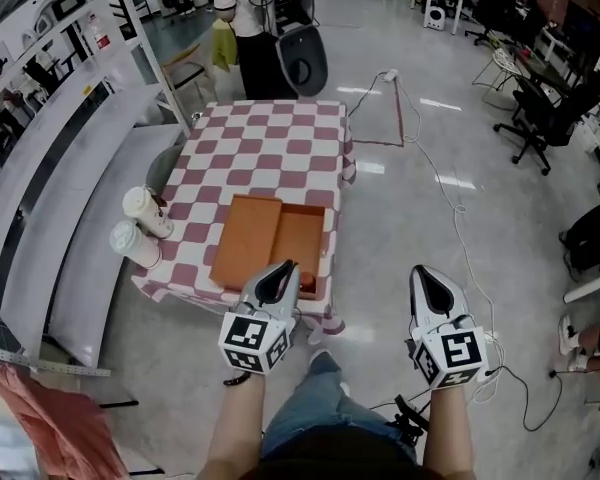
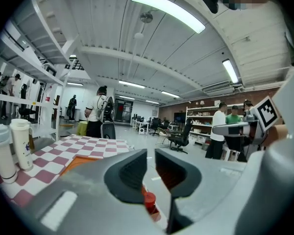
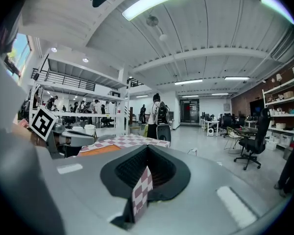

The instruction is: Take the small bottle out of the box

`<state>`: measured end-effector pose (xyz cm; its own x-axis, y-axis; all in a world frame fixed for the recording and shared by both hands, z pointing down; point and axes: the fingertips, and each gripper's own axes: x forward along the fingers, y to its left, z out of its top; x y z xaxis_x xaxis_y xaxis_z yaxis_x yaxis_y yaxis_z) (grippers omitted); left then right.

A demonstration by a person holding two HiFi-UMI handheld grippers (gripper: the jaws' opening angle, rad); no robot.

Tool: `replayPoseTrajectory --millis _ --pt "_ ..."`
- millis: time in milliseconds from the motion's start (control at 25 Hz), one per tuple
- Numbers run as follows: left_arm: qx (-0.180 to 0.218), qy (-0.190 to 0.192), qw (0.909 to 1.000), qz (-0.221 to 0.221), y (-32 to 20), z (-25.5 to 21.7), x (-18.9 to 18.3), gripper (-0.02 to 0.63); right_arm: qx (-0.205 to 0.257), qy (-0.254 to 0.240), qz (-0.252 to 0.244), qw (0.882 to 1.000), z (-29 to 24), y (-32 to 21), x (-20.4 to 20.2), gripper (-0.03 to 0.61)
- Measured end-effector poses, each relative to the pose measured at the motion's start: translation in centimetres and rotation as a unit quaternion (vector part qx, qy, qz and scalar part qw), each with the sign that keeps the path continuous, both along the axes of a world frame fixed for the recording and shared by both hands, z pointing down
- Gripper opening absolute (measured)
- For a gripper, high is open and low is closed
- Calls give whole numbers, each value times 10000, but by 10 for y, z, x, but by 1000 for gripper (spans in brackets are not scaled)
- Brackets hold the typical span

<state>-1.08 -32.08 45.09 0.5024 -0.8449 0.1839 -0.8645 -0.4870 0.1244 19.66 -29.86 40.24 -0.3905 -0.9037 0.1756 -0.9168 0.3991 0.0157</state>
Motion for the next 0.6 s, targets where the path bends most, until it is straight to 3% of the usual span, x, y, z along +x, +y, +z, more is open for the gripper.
replayPoseTrajectory --millis 40,240,600 --pt "-56 3 10000 61 -1 5 2 87 -43 6 11 10000 4 -1 1 0" --pt "-460 17 9988 164 -3 35 3 159 -317 6 59 9995 26 -8 2 0" --pt "-1033 -169 9942 257 -1 89 9 170 -881 45 50 9961 76 -7 2 0"
